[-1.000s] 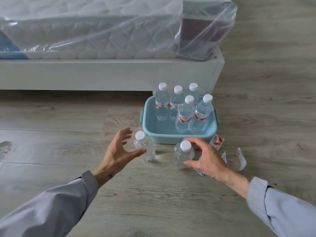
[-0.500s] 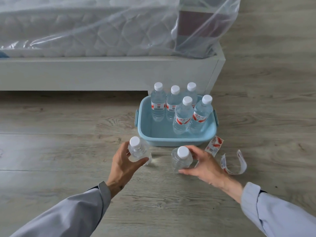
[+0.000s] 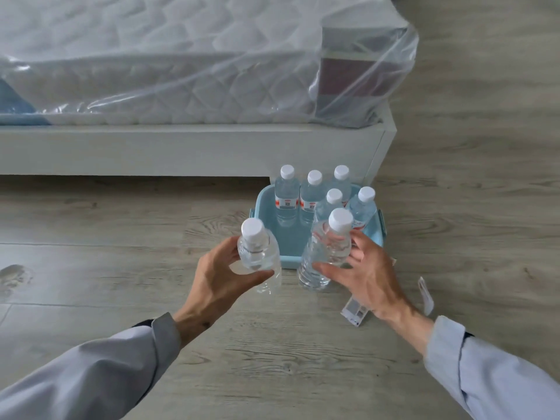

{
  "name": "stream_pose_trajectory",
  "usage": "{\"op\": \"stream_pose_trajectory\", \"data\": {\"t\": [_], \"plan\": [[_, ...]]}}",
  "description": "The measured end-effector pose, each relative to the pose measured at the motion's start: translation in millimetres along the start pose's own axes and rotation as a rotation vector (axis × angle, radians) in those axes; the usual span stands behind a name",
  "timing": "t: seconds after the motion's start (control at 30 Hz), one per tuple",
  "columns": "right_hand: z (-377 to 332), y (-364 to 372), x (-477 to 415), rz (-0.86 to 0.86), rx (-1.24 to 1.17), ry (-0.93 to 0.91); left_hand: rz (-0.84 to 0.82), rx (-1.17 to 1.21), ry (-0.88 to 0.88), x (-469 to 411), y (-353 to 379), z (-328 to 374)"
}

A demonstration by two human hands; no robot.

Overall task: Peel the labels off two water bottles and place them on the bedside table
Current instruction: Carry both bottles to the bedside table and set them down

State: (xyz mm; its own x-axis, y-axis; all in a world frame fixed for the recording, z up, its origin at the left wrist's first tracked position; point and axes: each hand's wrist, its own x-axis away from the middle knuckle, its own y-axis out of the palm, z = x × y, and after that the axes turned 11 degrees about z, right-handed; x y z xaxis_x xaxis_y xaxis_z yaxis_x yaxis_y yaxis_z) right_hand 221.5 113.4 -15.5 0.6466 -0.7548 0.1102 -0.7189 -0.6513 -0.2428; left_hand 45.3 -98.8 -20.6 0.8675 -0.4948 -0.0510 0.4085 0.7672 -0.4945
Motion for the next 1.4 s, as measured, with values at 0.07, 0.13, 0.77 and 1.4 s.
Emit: {"op": "stream_pose_trajectory", "data": {"t": [0.07, 0.13, 0.77, 1.4], "plan": [[-37.0, -11.1, -0.4, 0.025, -0.036, -0.010, -0.008, 0.061, 0.023, -9.1, -12.7, 39.9], [-80.6, -25.0, 2.8, 0.048, -0.018, -0.033, -0.011, 0.108, 0.045, -17.3, -26.6, 83.4], [-707.4, -319.6, 75.5, 0.268, 0.073, -0.044, -0.163, 0.180, 0.144, -58.3, -265.8, 728.6], [-903.5, -682.8, -119.5, 0.276, 0.079, -0.302, -0.033, 0.312, 0.349, -181.3, -74.5, 1129.3]]}}
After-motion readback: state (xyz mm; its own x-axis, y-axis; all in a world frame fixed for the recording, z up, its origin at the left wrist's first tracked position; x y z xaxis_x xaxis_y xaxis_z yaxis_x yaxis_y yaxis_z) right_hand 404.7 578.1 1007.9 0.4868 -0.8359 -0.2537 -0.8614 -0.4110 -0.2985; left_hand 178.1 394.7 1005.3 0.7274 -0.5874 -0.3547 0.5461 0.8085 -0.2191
